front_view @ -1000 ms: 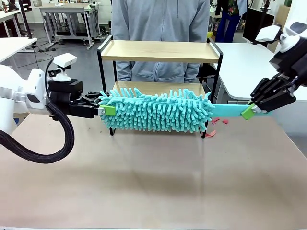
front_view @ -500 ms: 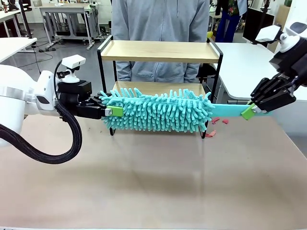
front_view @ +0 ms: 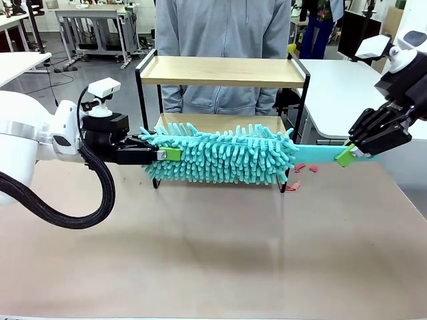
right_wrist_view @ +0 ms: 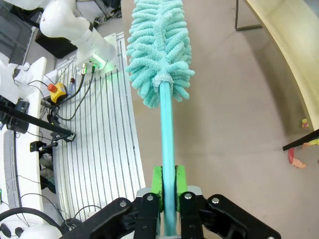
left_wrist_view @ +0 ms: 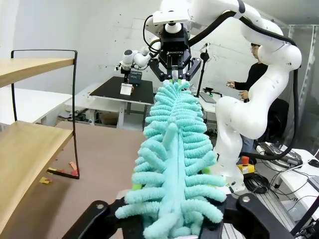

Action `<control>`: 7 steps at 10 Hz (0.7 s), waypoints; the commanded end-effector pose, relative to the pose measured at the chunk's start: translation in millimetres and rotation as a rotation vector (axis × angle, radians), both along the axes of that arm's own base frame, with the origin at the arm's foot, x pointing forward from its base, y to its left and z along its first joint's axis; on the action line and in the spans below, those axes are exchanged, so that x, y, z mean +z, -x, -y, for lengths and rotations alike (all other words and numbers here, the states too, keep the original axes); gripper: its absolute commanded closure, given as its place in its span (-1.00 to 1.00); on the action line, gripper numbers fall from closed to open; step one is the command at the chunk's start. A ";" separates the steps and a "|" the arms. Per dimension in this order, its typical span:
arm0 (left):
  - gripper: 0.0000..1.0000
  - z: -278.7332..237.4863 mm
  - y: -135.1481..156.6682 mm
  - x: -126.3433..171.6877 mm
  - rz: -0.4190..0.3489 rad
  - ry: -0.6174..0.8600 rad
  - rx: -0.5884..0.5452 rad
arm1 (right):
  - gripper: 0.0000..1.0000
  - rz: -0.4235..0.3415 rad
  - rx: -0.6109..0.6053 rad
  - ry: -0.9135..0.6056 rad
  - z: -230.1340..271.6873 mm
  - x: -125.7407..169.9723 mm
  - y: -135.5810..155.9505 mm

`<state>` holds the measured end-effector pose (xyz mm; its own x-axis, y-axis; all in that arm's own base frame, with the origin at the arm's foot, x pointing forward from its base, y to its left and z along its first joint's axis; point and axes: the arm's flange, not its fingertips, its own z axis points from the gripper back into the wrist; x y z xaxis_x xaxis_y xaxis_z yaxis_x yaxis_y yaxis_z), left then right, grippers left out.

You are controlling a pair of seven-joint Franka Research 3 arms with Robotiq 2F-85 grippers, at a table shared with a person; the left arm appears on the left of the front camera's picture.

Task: Clean the shelf.
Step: Hand the Duster back to the human.

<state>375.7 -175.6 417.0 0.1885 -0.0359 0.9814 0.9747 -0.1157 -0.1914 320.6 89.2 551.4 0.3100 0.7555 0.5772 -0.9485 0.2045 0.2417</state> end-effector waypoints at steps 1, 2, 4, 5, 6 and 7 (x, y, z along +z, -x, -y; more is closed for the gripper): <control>1.00 0.9 -2.9 -0.4 0.031 -0.012 -0.007 | 0.74 0.004 0.005 -0.024 0.9 2.8 -0.1; 0.88 0.1 -2.9 0.0 0.033 -0.012 -0.008 | 0.74 0.004 0.005 -0.024 0.9 2.8 -0.1; 1.00 -0.7 -3.3 0.6 0.034 -0.014 -0.003 | 0.74 0.004 0.005 -0.024 0.9 2.8 -0.1; 1.00 -0.3 -3.1 1.0 0.034 -0.014 -0.006 | 0.74 0.004 0.005 -0.024 0.9 2.8 -0.1; 1.00 -0.3 -3.0 1.0 0.036 -0.011 -0.011 | 0.74 0.004 0.005 -0.024 0.9 2.8 -0.1; 1.00 -0.9 -3.3 0.9 0.041 -0.023 -0.009 | 0.74 0.004 0.005 -0.024 0.9 2.8 -0.1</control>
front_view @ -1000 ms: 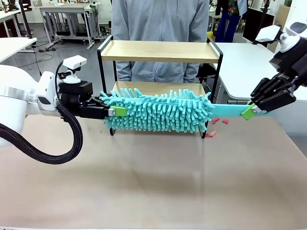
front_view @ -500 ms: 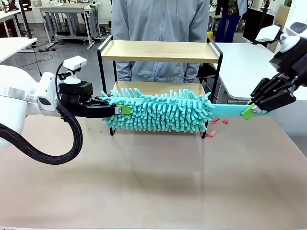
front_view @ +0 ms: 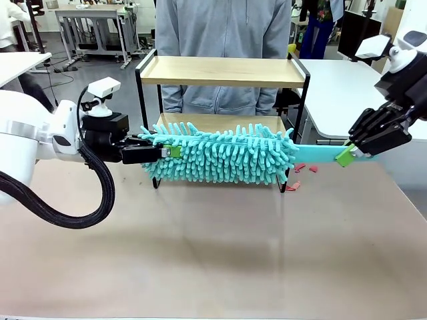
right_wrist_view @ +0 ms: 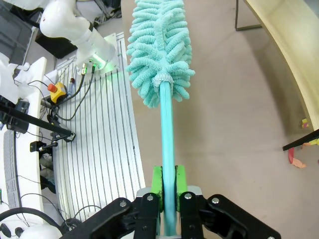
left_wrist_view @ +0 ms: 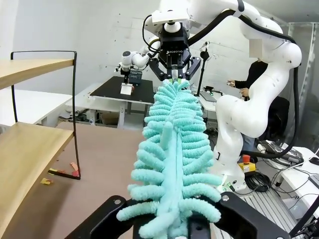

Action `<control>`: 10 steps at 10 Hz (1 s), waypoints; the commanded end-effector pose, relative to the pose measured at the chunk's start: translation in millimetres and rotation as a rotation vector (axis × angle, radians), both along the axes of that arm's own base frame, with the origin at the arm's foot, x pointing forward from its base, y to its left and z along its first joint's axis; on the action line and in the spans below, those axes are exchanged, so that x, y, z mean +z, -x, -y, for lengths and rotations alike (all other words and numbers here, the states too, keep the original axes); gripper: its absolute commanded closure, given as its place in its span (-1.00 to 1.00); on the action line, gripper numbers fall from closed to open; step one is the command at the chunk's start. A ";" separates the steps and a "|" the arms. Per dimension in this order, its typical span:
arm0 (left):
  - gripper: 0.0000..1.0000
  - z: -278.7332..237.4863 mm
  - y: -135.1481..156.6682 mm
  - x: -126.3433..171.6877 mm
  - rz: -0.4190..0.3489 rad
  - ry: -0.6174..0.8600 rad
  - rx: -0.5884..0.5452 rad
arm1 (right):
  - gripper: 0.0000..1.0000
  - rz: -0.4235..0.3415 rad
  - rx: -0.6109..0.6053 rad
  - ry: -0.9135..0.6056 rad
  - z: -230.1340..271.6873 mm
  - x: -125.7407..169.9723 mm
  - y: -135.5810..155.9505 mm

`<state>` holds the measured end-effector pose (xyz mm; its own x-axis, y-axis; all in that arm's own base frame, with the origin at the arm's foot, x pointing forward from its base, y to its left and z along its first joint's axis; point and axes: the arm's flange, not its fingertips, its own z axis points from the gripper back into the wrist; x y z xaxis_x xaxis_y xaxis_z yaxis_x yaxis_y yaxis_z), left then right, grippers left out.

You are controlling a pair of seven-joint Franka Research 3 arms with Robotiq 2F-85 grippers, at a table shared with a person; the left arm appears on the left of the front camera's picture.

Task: Clean the shelf.
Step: Hand the Duster back to the human.

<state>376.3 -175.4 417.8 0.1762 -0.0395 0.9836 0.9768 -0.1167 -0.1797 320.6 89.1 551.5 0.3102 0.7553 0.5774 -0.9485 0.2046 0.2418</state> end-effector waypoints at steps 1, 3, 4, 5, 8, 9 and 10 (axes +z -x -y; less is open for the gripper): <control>1.00 -0.9 -3.1 0.3 0.032 -0.019 -0.004 | 0.74 0.004 0.005 -0.023 0.9 2.8 0.0; 1.00 0.0 -0.2 0.3 0.003 -0.001 0.000 | 0.74 0.004 0.005 -0.023 0.9 2.8 0.0; 1.00 0.0 -0.2 0.3 0.003 -0.001 0.000 | 0.74 0.004 0.005 -0.023 0.9 2.8 0.0; 1.00 0.0 -0.2 0.3 0.003 -0.001 0.000 | -0.42 0.000 0.000 0.000 0.1 0.0 0.0; 1.00 0.0 -0.2 0.3 0.003 -0.001 0.000 | -0.50 0.012 -0.047 -0.167 20.6 23.9 6.0; 1.00 0.0 -0.2 0.3 0.003 -0.001 0.000 | -1.00 0.032 -0.077 -0.223 30.4 31.6 8.0; 1.00 0.0 -0.2 0.3 0.003 -0.001 0.000 | -1.00 0.063 -0.122 -0.294 45.9 39.7 10.7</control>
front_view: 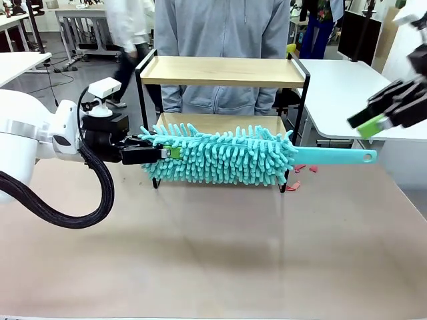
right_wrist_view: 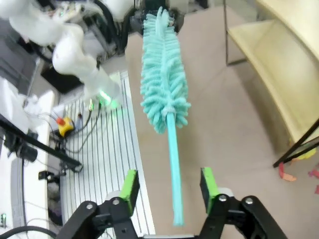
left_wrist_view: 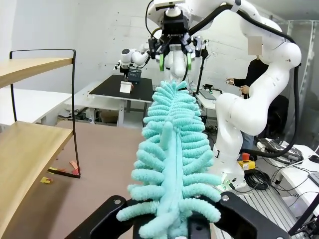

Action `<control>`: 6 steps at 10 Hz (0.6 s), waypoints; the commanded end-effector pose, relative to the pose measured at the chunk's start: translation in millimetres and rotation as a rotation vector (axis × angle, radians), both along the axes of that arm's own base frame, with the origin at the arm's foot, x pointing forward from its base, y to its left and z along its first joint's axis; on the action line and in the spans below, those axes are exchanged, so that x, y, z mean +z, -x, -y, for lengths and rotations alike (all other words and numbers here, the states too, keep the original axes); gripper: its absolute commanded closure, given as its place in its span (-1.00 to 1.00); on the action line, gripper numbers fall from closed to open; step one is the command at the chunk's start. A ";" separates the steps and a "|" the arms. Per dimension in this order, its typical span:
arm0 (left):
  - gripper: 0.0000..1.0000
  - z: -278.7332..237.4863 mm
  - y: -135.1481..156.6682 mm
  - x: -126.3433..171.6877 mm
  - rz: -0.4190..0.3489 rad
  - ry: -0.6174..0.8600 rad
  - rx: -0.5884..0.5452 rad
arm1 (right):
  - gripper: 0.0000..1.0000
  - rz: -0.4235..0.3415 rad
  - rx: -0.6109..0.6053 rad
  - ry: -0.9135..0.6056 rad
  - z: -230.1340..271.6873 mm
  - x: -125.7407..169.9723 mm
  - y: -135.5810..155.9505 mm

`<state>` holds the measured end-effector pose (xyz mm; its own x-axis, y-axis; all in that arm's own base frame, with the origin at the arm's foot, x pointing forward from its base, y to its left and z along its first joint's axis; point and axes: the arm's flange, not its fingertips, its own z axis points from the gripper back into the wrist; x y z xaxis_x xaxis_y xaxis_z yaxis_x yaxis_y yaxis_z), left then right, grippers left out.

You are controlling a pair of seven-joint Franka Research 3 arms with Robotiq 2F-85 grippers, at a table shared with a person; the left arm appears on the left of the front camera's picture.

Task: Clean the shelf.
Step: Hand the Duster back to the human.

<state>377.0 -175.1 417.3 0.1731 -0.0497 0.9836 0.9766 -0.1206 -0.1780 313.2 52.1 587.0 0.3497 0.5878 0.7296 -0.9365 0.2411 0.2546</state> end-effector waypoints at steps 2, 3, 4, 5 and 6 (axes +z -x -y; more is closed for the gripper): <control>1.00 0.4 0.5 0.8 0.000 0.009 0.005 | -1.00 0.072 -0.114 -0.218 45.6 14.3 7.2; 1.00 0.4 0.5 0.8 0.000 0.009 0.005 | -1.00 0.082 -0.132 -0.264 60.8 15.6 10.1; 1.00 0.4 0.5 0.8 0.000 0.009 0.005 | -1.00 0.093 -0.158 -0.308 75.9 15.4 12.0; 1.00 0.4 0.5 0.8 0.000 0.009 0.005 | -1.00 0.104 -0.195 -0.337 86.7 13.8 12.0; 1.00 0.4 0.5 0.8 0.000 0.009 0.005 | -1.00 0.101 -0.224 -0.352 93.9 10.8 9.5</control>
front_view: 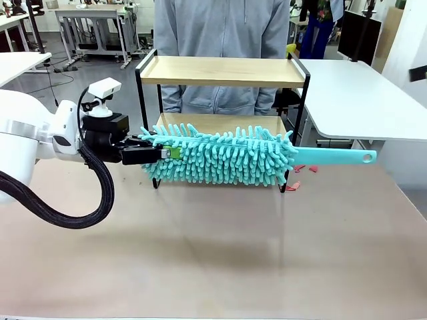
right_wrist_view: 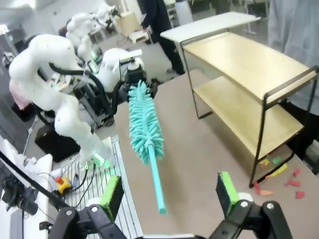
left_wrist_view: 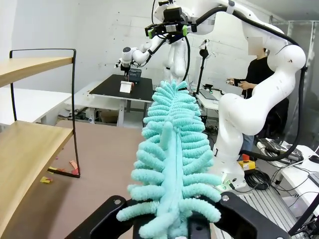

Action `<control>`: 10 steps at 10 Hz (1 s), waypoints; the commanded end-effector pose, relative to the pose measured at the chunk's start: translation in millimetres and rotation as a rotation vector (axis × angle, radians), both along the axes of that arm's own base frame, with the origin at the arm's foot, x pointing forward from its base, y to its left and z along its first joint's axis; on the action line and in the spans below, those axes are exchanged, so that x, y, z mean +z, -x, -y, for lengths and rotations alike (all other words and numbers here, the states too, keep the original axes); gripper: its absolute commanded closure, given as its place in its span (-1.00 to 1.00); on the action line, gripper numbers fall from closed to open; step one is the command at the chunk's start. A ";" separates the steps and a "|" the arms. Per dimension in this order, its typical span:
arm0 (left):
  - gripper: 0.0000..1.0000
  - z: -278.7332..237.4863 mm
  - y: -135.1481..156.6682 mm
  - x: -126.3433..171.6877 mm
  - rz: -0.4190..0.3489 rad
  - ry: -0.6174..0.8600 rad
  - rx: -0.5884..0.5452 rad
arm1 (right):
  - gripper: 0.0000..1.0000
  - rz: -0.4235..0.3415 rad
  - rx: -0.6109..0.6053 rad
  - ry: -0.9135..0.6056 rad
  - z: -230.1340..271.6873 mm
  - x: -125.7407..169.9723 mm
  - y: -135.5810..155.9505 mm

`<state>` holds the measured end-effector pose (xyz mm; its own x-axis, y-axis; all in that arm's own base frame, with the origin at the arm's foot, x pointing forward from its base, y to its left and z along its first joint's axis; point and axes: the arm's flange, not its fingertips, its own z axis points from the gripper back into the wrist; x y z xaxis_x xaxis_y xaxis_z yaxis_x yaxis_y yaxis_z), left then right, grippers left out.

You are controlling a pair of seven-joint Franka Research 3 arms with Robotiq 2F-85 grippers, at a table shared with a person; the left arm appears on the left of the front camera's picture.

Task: Clean the shelf.
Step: Hand the Duster back to the human.

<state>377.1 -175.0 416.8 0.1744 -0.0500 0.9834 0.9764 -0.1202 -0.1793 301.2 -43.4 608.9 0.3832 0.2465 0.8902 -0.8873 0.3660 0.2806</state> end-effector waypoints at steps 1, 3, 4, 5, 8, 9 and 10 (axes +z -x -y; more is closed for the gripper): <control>1.00 0.5 0.6 1.4 0.001 0.009 0.005 | -1.00 0.031 0.001 -0.051 -2.2 -12.7 -4.2; 0.66 0.0 0.0 0.0 0.000 0.000 0.000 | -1.00 0.000 0.000 0.000 0.0 0.0 0.0; 0.66 -20.1 -4.6 20.3 -0.007 0.040 0.068 | -1.00 0.000 0.000 0.000 0.0 0.0 0.0; 0.66 -39.1 -8.4 38.7 -0.023 0.083 0.120 | -1.00 0.000 0.000 0.000 0.0 0.0 0.0; 0.66 -116.1 -16.2 89.6 -0.079 0.157 0.339 | -1.00 0.000 0.000 0.000 0.0 0.0 0.0; 0.66 -150.1 -15.8 108.4 -0.082 0.171 0.462 | -1.00 0.000 0.000 0.000 0.0 0.0 0.0; 0.66 -177.1 -14.6 120.6 -0.078 0.157 0.587 | -1.00 0.000 0.000 0.000 0.0 0.0 0.0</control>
<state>395.6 -2.2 525.3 0.2146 0.1894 0.9582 0.9158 0.3021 -0.2648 299.2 -43.3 606.0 0.4019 0.2575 0.8787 -0.8793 0.3762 0.2919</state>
